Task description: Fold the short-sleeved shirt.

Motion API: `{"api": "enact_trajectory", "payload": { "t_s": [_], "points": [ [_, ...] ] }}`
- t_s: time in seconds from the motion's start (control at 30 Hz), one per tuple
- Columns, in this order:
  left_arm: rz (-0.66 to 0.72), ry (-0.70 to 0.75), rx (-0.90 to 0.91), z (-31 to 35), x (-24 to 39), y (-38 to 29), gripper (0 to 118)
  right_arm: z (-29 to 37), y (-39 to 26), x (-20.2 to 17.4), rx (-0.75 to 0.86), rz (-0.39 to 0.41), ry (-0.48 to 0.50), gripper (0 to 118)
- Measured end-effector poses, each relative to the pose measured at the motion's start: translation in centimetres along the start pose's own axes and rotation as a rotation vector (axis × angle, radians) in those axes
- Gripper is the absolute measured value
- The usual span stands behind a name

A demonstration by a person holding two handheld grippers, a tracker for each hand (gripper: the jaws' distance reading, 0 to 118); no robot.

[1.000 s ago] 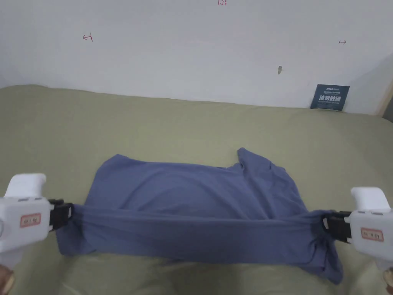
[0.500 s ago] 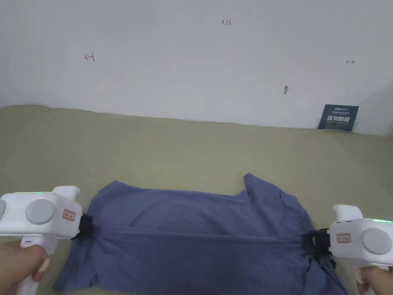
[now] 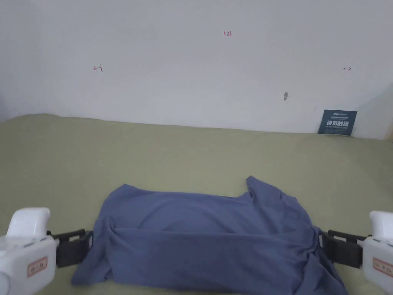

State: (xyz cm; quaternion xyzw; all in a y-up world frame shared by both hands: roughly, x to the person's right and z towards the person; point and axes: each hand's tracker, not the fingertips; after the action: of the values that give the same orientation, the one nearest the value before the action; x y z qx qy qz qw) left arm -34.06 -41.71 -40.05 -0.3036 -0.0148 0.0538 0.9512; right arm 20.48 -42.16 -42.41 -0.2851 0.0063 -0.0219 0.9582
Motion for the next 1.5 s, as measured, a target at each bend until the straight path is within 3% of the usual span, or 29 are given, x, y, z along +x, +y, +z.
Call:
{"api": "enact_trajectory", "payload": {
  "t_s": [0.03, 0.07, 0.1, 0.13, 0.2, 0.3, 0.47, 0.5, 0.53, 0.6, 0.67, 0.77, 0.83, 0.87, 0.9, 0.93, 0.97, 1.0, 1.13, 1.3, 1.33, 1.37, 1.4, 1.43, 1.5],
  "points": [
    [0.029, -0.008, -0.008, 0.6, -0.1, -1.0, 46, 0.6, -0.9, -0.2, -0.027, 0.007, 0.016, 79],
    [0.042, -0.003, -0.02, 1.1, 0.0, -2.1, 15, 1.1, -1.6, -0.4, -0.05, 0.009, 0.024, 55],
    [0.049, 0.02, -0.024, 1.4, 0.0, -3.2, 5, 1.4, -2.7, -0.7, -0.073, 0.008, 0.022, 11],
    [0.042, 0.054, -0.031, 1.6, 0.0, -4.2, 3, 1.7, -3.7, -1.0, -0.089, 0.011, 0.011, 0],
    [0.04, 0.061, -0.034, 1.3, -0.8, -5.4, 0, 1.8, -5.8, -1.2, -0.098, 0.02, -0.019, 0],
    [0.091, 0.039, -0.07, 0.4, -1.5, -6.1, 0, 1.8, -7.7, -1.0, -0.155, -0.004, 0.023, 0],
    [0.068, 0.002, -0.095, -3.7, -2.3, -4.5, 0, 1.2, -7.0, -0.8, -0.157, -0.005, 0.018, 0],
    [0.063, 0.006, -0.101, -4.8, -2.5, -3.9, 8, 1.1, -6.9, -0.7, -0.157, -0.006, 0.02, 0],
    [0.062, 0.012, -0.102, -6.0, -2.6, -3.5, 28, 0.9, -6.9, -0.6, -0.157, -0.005, 0.018, 0],
    [0.097, 0.009, -0.121, -8.9, -3.0, -3.4, 85, 0.6, -6.5, -0.6, -0.157, 0.0, 0.015, 0],
    [0.111, -0.023, -0.15, -11.4, -3.6, -3.0, 88, 0.3, -6.5, -0.3, -0.154, 0.002, 0.021, 0],
    [0.082, 0.047, -0.226, -14.0, -3.3, -3.1, 87, -0.4, -6.4, 0.0, -0.155, 0.006, 0.033, 0],
    [0.085, 0.051, -0.292, -14.9, -3.1, -3.4, 73, -1.1, -6.4, 0.4, -0.161, 0.006, 0.036, 0],
    [0.096, 0.057, -0.321, -15.2, -3.3, -3.6, 57, -1.4, -6.1, 0.4, -0.172, 0.001, 0.028, 5],
    [0.092, 0.089, -0.307, -15.1, -3.4, -3.7, 37, -1.9, -6.0, 0.7, -0.182, -0.003, 0.013, 29],
    [0.087, 0.118, -0.242, -14.4, -3.6, -3.8, 18, -2.5, -5.9, 1.0, -0.192, -0.008, 0.01, 62],
    [0.106, 0.091, -0.203, -13.2, -3.1, -3.7, 13, -3.2, -6.0, 1.2, -0.21, -0.011, 0.001, 97],
    [0.148, 0.02, -0.184, -12.6, -3.2, -3.7, 10, -4.1, -6.1, 1.3, -0.255, -0.011, -0.004, 118],
    [0.068, 0.038, -0.218, -12.1, -2.0, -3.7, 8, -6.7, -6.7, 1.5, -0.27, -0.027, -0.008, 113],
    [0.069, 0.038, -0.219, -11.6, -1.6, -3.5, 8, -10.4, -6.9, 2.2, -0.318, -0.146, -0.082, 113],
    [0.092, 0.04, -0.223, -11.5, -1.6, -3.5, 8, -11.1, -6.8, 2.3, -0.38, -0.16, -0.092, 110],
    [0.109, 0.048, -0.23, -11.6, -1.9, -3.3, 8, -11.4, -6.7, 2.5, -0.407, -0.183, -0.071, 95],
    [0.116, 0.055, -0.232, -11.5, -1.8, -3.2, 8, -10.9, -6.4, 2.5, -0.38, -0.141, -0.175, 70],
    [0.114, 0.056, -0.226, -11.2, -1.5, -3.2, 8, -10.2, -6.1, 2.5, -0.32, -0.142, -0.145, 57],
    [0.09, 0.056, -0.212, -10.9, -1.4, -2.8, 8, -9.2, -5.7, 2.5, -0.26, -0.157, 0.026, 6]
  ]
}}
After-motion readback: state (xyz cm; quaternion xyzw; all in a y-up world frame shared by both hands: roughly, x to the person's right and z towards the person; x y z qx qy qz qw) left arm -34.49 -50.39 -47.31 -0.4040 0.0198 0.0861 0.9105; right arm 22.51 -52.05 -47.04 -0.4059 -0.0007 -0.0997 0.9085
